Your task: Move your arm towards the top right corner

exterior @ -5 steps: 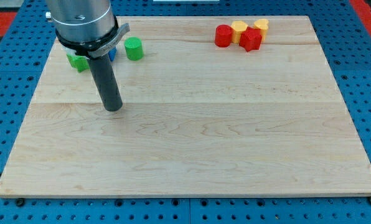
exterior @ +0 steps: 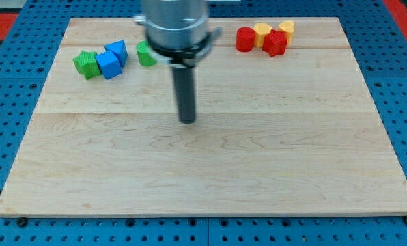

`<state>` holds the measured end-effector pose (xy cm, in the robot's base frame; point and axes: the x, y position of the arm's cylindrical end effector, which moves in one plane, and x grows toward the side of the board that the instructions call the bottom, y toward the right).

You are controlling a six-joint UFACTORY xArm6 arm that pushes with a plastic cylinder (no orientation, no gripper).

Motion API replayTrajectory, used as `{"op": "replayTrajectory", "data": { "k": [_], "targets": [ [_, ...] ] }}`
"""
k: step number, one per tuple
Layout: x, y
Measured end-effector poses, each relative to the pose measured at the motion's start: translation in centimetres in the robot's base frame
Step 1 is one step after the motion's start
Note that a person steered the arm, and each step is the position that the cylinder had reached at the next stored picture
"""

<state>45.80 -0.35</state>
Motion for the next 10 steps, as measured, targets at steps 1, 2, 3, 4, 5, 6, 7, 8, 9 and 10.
{"op": "replayTrajectory", "data": {
  "k": [1, 2, 3, 4, 5, 6, 7, 8, 9, 10],
  "targets": [
    [-3.5, 7.5],
    [-8.7, 15.3],
    [-11.4, 21.8],
    [-12.1, 22.4],
    [-15.1, 24.0],
    [-16.2, 24.4],
    [-16.8, 24.4],
    [-18.0, 24.4],
    [-18.4, 24.4],
    [-20.1, 23.4]
  ]
}}
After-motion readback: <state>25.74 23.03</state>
